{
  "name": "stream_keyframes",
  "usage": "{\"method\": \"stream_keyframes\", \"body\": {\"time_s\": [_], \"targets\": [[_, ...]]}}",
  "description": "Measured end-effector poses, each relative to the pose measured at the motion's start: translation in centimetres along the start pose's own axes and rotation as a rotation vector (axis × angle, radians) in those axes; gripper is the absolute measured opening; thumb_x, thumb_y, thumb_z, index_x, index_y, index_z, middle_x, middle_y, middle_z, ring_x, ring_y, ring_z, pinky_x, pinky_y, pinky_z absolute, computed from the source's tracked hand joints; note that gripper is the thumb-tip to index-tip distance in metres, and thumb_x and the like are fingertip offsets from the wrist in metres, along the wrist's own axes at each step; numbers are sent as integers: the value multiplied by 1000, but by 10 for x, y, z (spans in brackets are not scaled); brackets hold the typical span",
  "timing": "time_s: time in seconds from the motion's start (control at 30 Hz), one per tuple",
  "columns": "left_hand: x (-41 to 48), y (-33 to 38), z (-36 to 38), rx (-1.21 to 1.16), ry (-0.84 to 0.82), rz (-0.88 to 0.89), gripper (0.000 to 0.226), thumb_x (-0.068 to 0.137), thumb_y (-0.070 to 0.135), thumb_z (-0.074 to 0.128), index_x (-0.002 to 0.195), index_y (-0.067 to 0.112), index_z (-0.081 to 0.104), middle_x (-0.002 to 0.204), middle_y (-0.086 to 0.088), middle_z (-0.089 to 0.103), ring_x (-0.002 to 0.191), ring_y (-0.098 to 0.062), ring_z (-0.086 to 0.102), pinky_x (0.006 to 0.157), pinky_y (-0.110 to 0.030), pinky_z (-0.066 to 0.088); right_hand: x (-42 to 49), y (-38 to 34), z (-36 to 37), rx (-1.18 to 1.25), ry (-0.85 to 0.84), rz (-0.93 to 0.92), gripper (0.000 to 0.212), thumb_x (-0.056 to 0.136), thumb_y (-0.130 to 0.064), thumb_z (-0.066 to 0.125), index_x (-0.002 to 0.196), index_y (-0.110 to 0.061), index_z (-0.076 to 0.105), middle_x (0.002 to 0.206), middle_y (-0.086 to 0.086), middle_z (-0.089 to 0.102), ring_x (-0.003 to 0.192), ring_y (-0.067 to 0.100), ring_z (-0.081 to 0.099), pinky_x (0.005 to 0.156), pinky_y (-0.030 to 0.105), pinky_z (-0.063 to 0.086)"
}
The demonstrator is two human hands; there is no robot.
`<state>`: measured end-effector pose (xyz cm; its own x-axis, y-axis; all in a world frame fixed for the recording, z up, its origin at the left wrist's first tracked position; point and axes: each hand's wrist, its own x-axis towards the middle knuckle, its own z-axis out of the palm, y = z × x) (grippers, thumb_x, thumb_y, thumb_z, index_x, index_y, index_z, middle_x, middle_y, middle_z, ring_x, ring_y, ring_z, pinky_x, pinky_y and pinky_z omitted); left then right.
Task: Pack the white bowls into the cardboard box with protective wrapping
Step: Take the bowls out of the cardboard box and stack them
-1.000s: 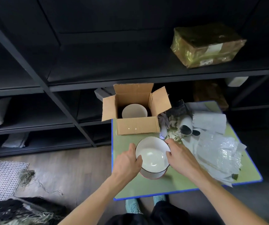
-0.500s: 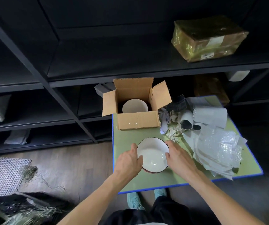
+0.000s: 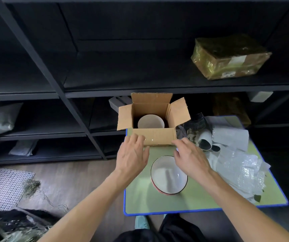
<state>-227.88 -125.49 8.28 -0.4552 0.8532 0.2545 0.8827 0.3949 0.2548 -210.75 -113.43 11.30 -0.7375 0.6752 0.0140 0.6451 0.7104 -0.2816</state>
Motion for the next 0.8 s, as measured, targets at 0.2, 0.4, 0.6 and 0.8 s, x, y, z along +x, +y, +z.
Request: {"method": "stream_keyframes", "body": {"time_s": [0.2, 0.4, 0.6, 0.8], "targets": [[39, -19, -3, 70, -37, -42, 41, 93, 40, 49, 117, 9, 58, 112, -9, 55, 96, -29, 56, 74, -41, 51, 52, -12, -12, 16, -2, -10, 34, 97, -21, 51, 130, -17, 59, 119, 4, 60, 114, 27, 55, 86, 35, 43], [68, -26, 14, 47, -104, -122, 50, 95, 49, 48, 125, 10, 53, 122, -7, 52, 109, -26, 54, 92, -39, 49, 103, -13, -3, -15, -85, -1, 29, 96, -25, 51, 121, -14, 62, 116, 7, 62, 111, 29, 58, 85, 43, 52], [84, -24, 22, 58, -74, -159, 48, 96, 56, 44, 115, 13, 54, 122, -5, 50, 106, -21, 53, 91, -34, 50, 146, -15, 12, -169, -252, 7, 25, 101, -24, 47, 109, -7, 63, 109, 16, 66, 98, 35, 63, 70, 35, 42], [82, -25, 26, 61, -56, -196, 60, 94, 61, 42, 127, 12, 51, 133, -2, 45, 114, -17, 51, 87, -26, 51, 181, -24, 24, -179, -537, 98, 37, 99, -20, 47, 127, 1, 58, 123, 18, 65, 110, 35, 63, 81, 35, 49]]}}
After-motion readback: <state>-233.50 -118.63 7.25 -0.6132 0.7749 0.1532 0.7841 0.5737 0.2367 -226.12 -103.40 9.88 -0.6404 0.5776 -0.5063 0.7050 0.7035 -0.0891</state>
